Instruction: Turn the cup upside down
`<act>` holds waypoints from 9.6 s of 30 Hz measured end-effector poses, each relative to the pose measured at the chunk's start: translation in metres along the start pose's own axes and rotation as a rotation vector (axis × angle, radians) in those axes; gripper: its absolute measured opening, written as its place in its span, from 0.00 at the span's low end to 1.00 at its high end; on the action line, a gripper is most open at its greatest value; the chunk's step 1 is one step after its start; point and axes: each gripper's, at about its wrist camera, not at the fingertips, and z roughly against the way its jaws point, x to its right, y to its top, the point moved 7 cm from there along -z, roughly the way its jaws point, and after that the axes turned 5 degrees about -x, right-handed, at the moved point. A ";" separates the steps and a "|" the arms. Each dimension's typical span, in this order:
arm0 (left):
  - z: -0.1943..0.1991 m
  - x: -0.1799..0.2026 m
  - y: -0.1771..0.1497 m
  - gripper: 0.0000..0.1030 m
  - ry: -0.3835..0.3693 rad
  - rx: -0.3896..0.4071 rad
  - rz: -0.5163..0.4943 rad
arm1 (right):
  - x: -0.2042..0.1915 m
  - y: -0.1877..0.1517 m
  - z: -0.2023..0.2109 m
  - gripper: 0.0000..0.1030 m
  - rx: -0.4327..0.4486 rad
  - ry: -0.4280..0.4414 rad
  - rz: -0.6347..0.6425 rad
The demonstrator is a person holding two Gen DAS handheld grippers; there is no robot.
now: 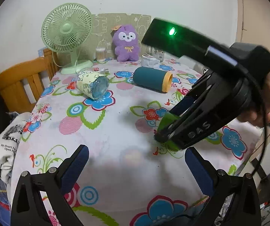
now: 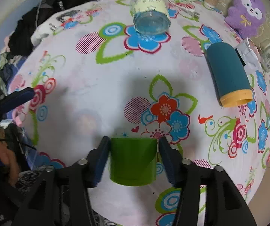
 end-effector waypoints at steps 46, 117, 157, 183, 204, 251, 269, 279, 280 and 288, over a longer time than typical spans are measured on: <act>-0.065 0.017 0.050 1.00 -0.073 -0.199 0.528 | 0.120 -0.135 0.026 0.75 0.258 0.070 -0.259; -0.075 0.012 0.045 0.89 0.041 -0.369 0.669 | 0.102 -0.173 0.023 0.75 0.383 0.177 -0.292; -0.057 0.007 0.042 0.57 0.011 -0.202 0.906 | 0.107 -0.180 0.011 0.75 0.381 0.211 -0.314; -0.059 0.003 0.037 0.55 0.345 -0.024 0.466 | 0.081 -0.137 0.045 0.75 0.580 0.188 -0.324; -0.057 0.028 0.026 0.81 0.297 -0.068 0.407 | 0.078 -0.139 0.045 0.75 0.579 0.192 -0.313; 0.093 -0.024 0.118 1.00 0.385 0.280 0.353 | 0.056 -0.091 0.219 1.00 0.929 -0.117 -0.368; 0.164 -0.031 0.141 1.00 0.372 0.475 0.310 | 0.029 -0.095 0.281 1.00 1.102 -0.230 -0.359; 0.156 -0.028 0.139 1.00 0.352 0.451 0.297 | 0.029 -0.093 0.278 1.00 1.092 -0.222 -0.368; 0.155 -0.029 0.139 1.00 0.351 0.450 0.298 | 0.029 -0.093 0.277 1.00 1.092 -0.221 -0.368; 0.153 -0.028 0.139 1.00 0.352 0.445 0.294 | 0.030 -0.092 0.276 1.00 1.087 -0.218 -0.375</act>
